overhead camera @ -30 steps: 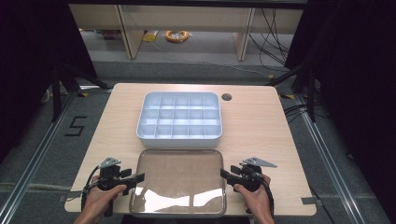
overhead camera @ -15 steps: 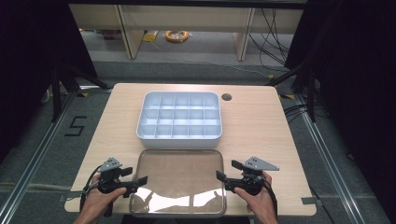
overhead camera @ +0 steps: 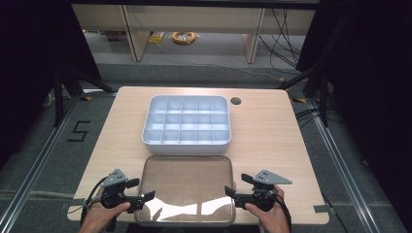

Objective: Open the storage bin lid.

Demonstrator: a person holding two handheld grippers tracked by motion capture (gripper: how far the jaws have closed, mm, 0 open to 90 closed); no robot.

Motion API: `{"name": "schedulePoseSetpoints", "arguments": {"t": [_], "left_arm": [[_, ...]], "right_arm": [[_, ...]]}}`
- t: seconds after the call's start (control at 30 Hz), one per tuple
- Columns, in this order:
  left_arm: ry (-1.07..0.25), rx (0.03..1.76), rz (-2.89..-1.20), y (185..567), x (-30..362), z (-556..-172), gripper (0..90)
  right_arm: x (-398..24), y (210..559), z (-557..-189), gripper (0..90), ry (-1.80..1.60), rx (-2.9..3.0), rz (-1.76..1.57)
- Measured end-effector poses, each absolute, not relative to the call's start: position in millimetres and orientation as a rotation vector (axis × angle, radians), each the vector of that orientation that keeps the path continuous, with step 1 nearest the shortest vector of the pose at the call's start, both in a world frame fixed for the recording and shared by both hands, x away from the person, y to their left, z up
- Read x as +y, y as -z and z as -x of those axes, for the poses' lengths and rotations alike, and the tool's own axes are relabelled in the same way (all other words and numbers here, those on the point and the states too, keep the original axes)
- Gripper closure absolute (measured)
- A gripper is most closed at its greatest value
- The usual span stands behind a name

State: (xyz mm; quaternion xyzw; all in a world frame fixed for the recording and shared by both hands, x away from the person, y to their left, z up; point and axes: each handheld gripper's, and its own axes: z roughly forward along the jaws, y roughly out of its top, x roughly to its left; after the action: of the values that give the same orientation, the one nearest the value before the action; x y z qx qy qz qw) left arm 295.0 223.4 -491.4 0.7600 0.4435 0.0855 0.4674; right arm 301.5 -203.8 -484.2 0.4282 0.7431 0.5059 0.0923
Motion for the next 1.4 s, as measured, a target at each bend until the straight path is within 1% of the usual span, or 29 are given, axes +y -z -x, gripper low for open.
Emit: {"name": "schedulePoseSetpoints", "arguments": {"t": [0.17,0.27,0.3,0.37,0.4,0.43,0.47,0.53,0.87,0.93,0.97,1.03,1.07,1.1,1.17,1.37,1.4], "left_arm": [[-0.214,1.083,-1.859,490.0,224.0,-284.3,15.4],[-0.221,1.086,-1.855,489.7,222.7,-278.2,15.4],[-0.222,1.076,-1.863,490.2,223.0,-277.1,15.4],[-0.22,1.075,-1.863,490.8,222.6,-274.2,15.4],[-0.224,1.067,-1.868,490.6,222.5,-273.4,15.4],[-0.214,1.061,-1.865,491.4,222.4,-272.7,15.4],[-0.212,1.071,-1.866,491.4,222.1,-271.7,15.4],[-0.217,1.067,-1.87,491.6,222.2,-269.5,15.4],[-0.206,1.072,-1.879,492.0,224.2,-258.2,15.4],[-0.211,1.057,-1.887,493.5,224.9,-256.6,15.4],[-0.206,1.063,-1.892,493.0,225.3,-255.5,15.4],[-0.207,1.069,-1.883,492.5,225.7,-253.2,15.4],[-0.22,1.073,-1.893,491.6,226.4,-251.9,15.4],[-0.211,1.072,-1.874,492.4,226.3,-251.0,15.4],[-0.204,1.083,-1.881,492.1,227.2,-249.6,15.4],[-0.201,1.091,-1.869,493.0,229.0,-247.0,15.4],[-0.209,1.094,-1.866,493.3,229.0,-247.2,15.4]], "right_arm": [[-211.1,485.2,-295.0,17.0,-1.511,2.202,-1.217],[-213.9,483.8,-286.3,17.0,-1.494,2.201,-1.302],[-216.7,485.4,-287.3,17.0,-1.494,2.21,-1.252],[-217.7,484.7,-281.4,17.1,-1.475,2.197,-1.306],[-219.7,485.3,-281.0,17.0,-1.496,2.203,-1.271],[-218.3,483.5,-276.1,17.0,-1.501,2.199,-1.345],[-220.8,486.1,-278.7,17.0,-1.498,2.192,-1.26],[-221.5,485.7,-273.7,17.0,-1.493,2.185,-1.305],[-230.0,487.6,-258.4,17.0,-1.463,2.208,-1.284],[-230.8,488.3,-253.4,17.0,-1.471,2.201,-1.33],[-231.6,490.2,-253.9,17.0,-1.488,2.208,-1.299],[-231.2,487.9,-246.2,17.0,-1.467,2.208,-1.379],[-232.4,491.0,-248.7,17.0,-1.486,2.196,-1.305],[-232.4,488.7,-244.2,17.0,-1.465,2.209,-1.366],[-234.8,491.0,-244.1,17.0,-1.459,2.211,-1.321],[-234.2,491.8,-239.2,17.0,-1.46,2.204,-1.368],[-235.3,492.3,-240.2,17.0,-1.454,2.207,-1.331]]}}
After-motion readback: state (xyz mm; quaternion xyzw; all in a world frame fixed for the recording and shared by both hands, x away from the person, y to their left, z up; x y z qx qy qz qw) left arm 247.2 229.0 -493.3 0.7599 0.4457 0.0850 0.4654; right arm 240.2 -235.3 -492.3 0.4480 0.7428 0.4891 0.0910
